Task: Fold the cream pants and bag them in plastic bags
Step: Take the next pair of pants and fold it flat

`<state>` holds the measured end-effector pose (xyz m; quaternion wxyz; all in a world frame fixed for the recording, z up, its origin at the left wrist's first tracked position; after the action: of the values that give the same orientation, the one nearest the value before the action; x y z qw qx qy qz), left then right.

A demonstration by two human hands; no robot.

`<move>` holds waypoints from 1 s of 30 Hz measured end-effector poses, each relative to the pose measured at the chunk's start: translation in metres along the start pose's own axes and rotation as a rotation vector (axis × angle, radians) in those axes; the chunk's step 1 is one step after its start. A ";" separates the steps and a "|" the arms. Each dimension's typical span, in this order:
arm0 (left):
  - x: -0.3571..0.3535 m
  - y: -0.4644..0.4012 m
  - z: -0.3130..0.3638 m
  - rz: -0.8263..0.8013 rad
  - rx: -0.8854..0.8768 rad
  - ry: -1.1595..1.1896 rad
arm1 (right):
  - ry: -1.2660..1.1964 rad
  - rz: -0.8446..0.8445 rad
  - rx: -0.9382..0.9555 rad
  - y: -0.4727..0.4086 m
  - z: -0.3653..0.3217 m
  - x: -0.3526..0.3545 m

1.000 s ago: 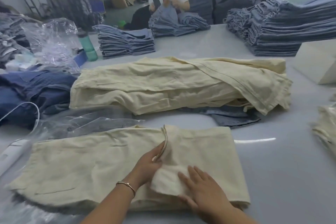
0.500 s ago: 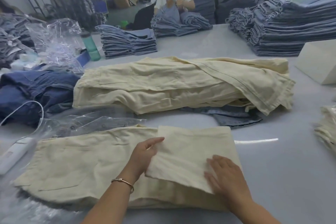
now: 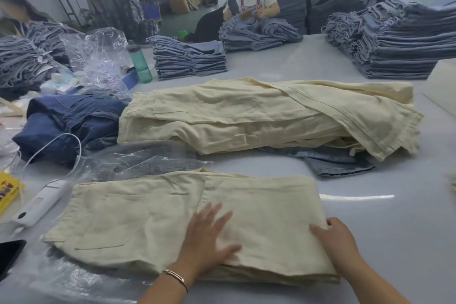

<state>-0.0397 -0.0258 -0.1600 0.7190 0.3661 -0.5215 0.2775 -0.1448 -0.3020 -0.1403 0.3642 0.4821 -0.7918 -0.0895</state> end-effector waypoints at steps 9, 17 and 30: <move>0.003 0.019 0.075 0.240 -0.386 0.068 | -0.233 0.048 0.340 0.002 -0.043 0.081; -0.022 -0.002 0.187 0.039 -0.462 -0.169 | 0.599 0.351 0.131 -0.019 0.031 0.172; -0.024 0.021 0.103 0.195 0.230 0.156 | 1.005 -0.164 0.682 -0.003 0.053 0.044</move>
<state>-0.1197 -0.0978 -0.1587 0.6804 0.3710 -0.4618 0.4314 -0.1895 -0.3514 -0.1586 0.5102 0.6139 -0.4675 0.3797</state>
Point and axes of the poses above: each hand's wrist, its own y-axis away from the middle knuckle, its own x-axis out of the back of the hand, z = x × y, the point moved 1 cm from there along -y, towards the middle knuckle, and after that the axes turned 9 degrees about -z, right-handed, at the moved point
